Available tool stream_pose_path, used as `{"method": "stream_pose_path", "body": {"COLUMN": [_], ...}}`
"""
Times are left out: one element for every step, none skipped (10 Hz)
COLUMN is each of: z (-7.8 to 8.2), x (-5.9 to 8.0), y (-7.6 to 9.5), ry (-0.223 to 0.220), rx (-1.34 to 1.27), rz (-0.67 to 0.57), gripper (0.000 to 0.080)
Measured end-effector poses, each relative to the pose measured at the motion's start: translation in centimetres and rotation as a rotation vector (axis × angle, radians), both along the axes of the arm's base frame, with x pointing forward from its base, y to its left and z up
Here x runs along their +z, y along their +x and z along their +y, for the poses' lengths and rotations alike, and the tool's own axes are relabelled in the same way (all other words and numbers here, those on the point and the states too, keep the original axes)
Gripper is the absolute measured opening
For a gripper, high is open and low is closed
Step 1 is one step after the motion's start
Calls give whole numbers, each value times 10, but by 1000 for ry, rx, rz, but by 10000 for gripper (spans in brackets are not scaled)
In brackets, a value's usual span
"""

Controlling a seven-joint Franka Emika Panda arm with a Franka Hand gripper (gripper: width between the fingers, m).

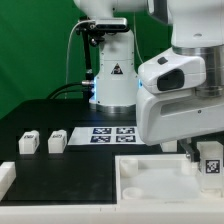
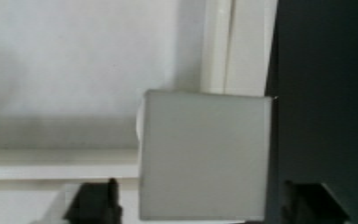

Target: Assemble one leg

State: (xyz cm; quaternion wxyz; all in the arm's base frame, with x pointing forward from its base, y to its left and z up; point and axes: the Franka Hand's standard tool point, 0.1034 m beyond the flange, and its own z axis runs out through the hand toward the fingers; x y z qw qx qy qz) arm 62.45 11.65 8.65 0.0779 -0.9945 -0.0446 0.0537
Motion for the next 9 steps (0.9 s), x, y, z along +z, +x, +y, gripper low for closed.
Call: {"method": "stream_pose_path", "body": {"z": [-2,-3,-3,-3,-4,-5,-9,-12,-15], "x": [0,1,1,1,0,0,-1,0,-2], "y": [1,2,2,2,5,8,10,15,17], "ry": [-2,-2,-2,-7,-2,2,-2,7,12], "rx": [-2,-4,-10,-47,-85,-196,-412,-607,-798], "rz": [-3,-4,-3,2,-1,3,35,55,77], "gripper": [297,297,297,297,297,297,297,297,297]}}
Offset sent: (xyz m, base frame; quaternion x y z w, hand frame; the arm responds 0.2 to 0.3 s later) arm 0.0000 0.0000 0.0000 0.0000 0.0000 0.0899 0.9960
